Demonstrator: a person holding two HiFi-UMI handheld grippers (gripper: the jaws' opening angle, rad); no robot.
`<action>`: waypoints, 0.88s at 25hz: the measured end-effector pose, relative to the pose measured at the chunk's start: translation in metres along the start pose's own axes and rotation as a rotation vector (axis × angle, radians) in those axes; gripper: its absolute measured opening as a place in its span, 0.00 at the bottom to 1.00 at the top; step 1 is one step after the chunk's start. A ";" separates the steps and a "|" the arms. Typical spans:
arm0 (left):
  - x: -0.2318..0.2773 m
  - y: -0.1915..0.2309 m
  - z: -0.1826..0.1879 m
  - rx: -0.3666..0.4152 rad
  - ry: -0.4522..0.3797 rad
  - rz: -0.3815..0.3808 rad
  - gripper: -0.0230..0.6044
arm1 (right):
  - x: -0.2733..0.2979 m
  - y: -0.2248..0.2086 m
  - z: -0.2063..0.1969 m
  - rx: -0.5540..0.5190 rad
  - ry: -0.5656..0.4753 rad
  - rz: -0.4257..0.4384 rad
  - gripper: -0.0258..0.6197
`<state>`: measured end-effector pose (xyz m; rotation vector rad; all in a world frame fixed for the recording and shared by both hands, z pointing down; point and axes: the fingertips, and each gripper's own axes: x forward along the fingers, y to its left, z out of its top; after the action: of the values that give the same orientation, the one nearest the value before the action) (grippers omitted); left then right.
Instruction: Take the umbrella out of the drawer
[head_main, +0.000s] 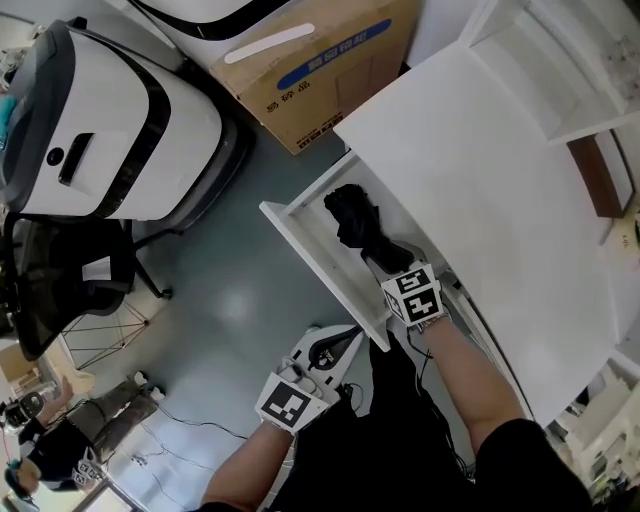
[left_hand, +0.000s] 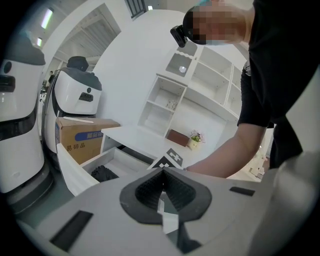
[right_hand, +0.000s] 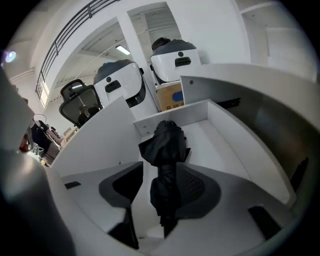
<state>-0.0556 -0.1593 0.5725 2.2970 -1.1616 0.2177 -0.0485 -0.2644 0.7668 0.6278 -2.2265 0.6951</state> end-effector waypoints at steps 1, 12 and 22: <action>-0.001 0.001 -0.001 -0.007 -0.001 0.004 0.03 | 0.006 -0.003 -0.002 -0.003 0.009 -0.004 0.35; -0.009 0.013 -0.011 -0.052 -0.003 0.034 0.03 | 0.049 -0.020 -0.024 -0.044 0.102 -0.010 0.38; -0.017 0.017 -0.019 -0.092 -0.005 0.053 0.03 | 0.067 -0.018 -0.028 -0.099 0.188 0.005 0.42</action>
<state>-0.0770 -0.1450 0.5891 2.1899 -1.2110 0.1755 -0.0664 -0.2749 0.8383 0.4877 -2.0748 0.6162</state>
